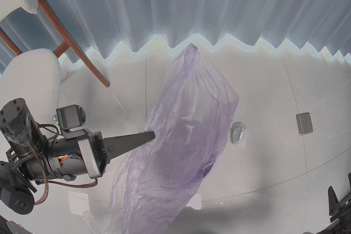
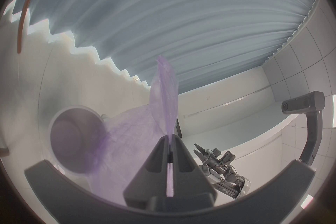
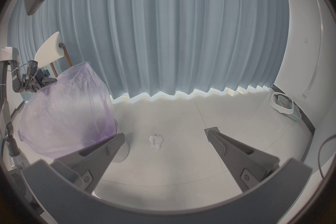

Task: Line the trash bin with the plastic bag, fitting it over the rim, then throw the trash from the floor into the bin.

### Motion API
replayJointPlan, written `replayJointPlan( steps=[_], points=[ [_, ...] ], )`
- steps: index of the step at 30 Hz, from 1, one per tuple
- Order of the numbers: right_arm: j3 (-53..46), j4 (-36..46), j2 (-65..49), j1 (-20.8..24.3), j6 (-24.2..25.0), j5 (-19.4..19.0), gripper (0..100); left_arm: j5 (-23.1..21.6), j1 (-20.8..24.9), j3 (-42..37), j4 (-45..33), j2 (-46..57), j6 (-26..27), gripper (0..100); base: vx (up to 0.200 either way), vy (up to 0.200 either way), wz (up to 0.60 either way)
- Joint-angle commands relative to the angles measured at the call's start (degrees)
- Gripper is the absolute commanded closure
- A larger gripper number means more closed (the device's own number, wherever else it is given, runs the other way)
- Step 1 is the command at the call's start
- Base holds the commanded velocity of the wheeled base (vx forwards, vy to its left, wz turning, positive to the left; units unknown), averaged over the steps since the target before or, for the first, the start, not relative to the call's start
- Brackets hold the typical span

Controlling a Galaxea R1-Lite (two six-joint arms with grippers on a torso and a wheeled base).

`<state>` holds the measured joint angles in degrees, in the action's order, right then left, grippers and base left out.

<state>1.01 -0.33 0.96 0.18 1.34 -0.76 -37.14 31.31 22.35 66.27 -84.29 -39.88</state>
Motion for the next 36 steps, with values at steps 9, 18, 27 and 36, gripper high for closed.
replayJointPlan(
  steps=[9,18,27,36],
  points=[
    [-1.01,-0.02,-0.96,-0.01,-0.02,-0.04,0,0.49,-1.07,0.24,2.02,-0.27,0.32,100,0.000,0.000,0.00],
    [-1.01,-0.02,-0.96,-0.01,-0.02,-0.04,0,0.32,-0.72,2.79,2.02,-2.46,0.50,100,0.000,0.000,0.00],
    [-1.01,-0.02,-0.96,-0.01,-0.02,-0.04,0,0.58,1.39,4.55,2.20,-10.46,4.28,100,0.000,0.000,0.00],
    [-1.01,0.15,-0.96,-0.01,-1.08,-0.47,0,0.67,1.92,5.34,7.38,-17.05,7.80,100,0.000,0.000,0.00]
  ],
)
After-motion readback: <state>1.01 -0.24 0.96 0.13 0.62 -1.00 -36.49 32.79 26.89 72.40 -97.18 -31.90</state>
